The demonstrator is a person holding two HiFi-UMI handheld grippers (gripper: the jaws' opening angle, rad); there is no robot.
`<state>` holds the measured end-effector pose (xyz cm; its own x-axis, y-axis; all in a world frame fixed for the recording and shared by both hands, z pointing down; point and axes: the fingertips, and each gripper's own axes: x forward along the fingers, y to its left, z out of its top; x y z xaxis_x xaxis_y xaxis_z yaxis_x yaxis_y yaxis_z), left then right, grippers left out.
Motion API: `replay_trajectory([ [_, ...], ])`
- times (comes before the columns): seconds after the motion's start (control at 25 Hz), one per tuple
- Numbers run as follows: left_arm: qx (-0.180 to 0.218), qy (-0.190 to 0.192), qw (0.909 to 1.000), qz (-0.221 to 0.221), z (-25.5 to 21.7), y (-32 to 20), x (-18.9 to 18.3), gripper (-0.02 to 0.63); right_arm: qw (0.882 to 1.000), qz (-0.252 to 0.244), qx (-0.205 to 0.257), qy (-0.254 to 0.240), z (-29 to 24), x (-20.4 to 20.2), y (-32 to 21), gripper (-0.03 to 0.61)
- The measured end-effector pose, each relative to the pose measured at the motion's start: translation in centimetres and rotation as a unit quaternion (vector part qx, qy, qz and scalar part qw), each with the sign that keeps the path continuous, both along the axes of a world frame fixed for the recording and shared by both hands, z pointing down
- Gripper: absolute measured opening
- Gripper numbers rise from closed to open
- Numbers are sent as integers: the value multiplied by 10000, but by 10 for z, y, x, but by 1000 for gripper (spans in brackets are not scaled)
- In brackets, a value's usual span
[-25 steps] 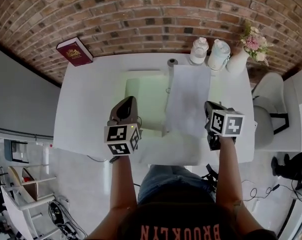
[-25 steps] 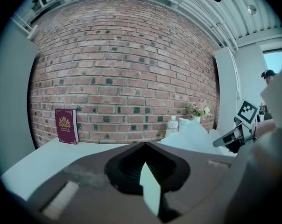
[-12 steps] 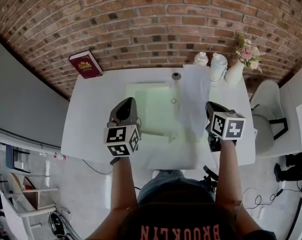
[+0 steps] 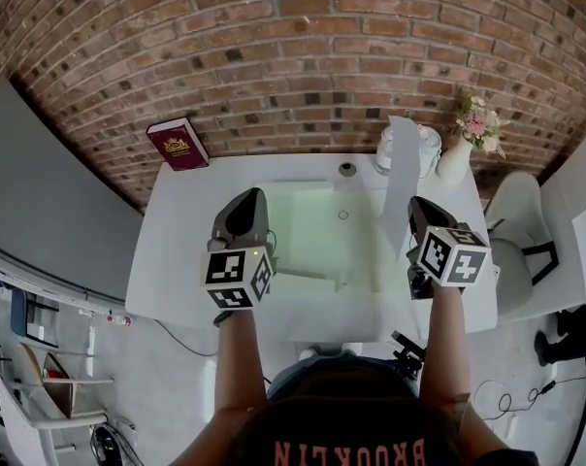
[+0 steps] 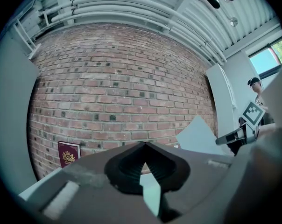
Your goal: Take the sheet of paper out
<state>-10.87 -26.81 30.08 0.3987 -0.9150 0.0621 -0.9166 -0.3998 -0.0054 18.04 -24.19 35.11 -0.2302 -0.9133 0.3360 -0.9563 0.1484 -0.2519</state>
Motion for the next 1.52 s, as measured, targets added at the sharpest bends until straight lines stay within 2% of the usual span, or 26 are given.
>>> replay_trajectory([
  [0.28,343,79,9993,-83,-30,-3,-12,-2,9953,260,923,108,-52,-7,-5,2],
  [0.64,911,1,9958,-63,-66,1,-13,-1,9810,301,1857,477,-94,-19,0,3],
  [1.08,1168,146,9930,-58,-87,0,-18,-2,9643,106,2459,972,-137,-35,8,2],
  [1.52,1319,170,9911,-22,-102,1,-22,-2,9563,27,2663,1210,-158,-47,10,2],
])
